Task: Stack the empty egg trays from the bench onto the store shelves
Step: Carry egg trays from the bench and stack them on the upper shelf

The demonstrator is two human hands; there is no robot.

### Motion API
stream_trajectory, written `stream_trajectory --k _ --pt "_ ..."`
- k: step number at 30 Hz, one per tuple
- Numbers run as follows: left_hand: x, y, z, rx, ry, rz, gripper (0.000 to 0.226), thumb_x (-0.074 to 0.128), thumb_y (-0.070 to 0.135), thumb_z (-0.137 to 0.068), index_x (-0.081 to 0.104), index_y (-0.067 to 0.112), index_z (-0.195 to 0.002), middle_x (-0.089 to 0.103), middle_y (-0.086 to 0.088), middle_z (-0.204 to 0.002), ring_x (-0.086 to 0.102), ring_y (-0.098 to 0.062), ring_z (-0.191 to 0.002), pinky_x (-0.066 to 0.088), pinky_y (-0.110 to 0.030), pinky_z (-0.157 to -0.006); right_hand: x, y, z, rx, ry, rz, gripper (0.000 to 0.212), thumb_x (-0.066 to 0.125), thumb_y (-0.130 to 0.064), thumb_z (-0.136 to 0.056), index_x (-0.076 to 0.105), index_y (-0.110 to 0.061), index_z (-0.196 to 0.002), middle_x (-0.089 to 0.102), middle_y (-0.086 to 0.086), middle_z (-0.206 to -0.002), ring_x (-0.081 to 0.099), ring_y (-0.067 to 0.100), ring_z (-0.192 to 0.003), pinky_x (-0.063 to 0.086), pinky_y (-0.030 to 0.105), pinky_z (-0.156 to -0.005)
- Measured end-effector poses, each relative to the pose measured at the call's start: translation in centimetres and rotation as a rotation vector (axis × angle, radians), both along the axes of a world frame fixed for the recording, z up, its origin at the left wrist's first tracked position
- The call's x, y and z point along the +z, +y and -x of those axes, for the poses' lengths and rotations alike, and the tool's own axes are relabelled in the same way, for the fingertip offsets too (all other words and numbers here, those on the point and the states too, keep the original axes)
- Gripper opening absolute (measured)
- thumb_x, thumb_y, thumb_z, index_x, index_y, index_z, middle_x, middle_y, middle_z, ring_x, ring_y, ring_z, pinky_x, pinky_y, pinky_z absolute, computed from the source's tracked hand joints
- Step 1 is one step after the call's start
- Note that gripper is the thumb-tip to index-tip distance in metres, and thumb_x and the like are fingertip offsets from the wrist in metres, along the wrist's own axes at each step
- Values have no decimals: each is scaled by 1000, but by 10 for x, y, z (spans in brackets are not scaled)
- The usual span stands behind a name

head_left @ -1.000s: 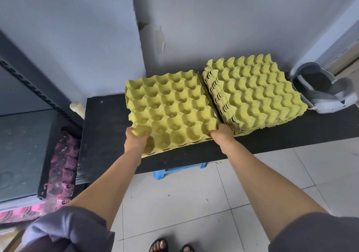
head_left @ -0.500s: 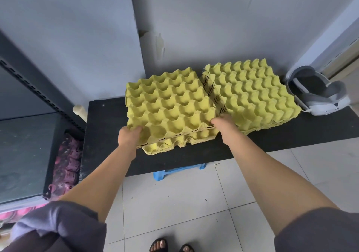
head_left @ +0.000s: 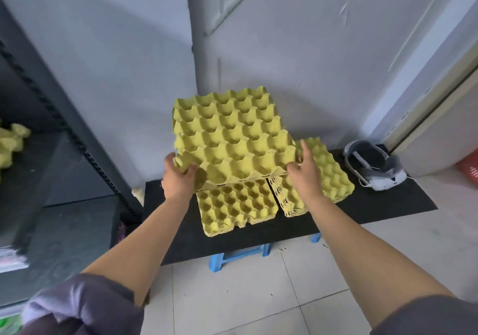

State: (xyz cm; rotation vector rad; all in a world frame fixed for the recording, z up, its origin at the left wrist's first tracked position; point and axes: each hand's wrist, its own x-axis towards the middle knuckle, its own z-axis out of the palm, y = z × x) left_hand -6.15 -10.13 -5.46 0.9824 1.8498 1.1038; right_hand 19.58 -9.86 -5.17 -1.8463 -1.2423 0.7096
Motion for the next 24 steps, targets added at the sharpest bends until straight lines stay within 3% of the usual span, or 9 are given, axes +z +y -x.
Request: stream_trajectory --k 2,4,8,14,18,21,24 --pt "35 -12 3 -12 50 -57 46 54 31 -92 33 24 -132 57 -9 -115 55 -32 -105 50 -46 -86 29 -18 2 36 -74 -86 59 47 -15 -94 27 -37 -145 40 2 -135 50 10 -88 49 33 -78" --pt "68 -27 6 -20 76 -118 42 53 30 -93 35 22 -129 57 -9 -109 57 -31 -101 51 -44 -81 59 -37 7 28 -123 -140 47 45 -19 -97 38 -31 -141 39 0 -130 44 9 -97 41 29 -86" --pt "127 -69 11 -20 76 -236 41 53 30 -94 35 22 -130 56 -5 -104 58 -27 -95 47 -36 -73 111 -74 14 31 -74 -289 40 46 -29 -97 44 -27 -137 47 3 -134 50 18 -115 44 40 -98" --pt "211 -152 33 -71 59 -366 48 57 24 -91 36 20 -134 55 -1 -106 54 -20 -93 38 -29 -75 190 -131 33 0 -55 -478 37 49 -28 -96 52 -21 -132 57 6 -127 52 12 -104 42 31 -94" --pt "263 -197 66 -60 103 -453 53 62 24 -87 39 21 -134 57 -1 -112 55 -21 -99 42 -31 -80 238 -161 63 11 -75 -598 35 50 -31 -96 55 -19 -128 63 6 -119 59 21 -102 47 39 -91" --pt "300 -221 99 -39 120 -522 53 65 26 -84 43 25 -133 59 -1 -116 57 -21 -105 47 -39 -92 274 -179 93 33 -77 -673 39 48 -38 -95 57 -17 -125 64 5 -117 60 23 -100 45 34 -87" --pt "333 -245 139 -11 120 -585 51 66 30 -78 49 26 -126 62 0 -111 59 -22 -103 48 -41 -94 307 -195 133 70 -69 -717 50 39 -47 -87 59 -17 -122 68 5 -107 61 25 -95 41 31 -79"
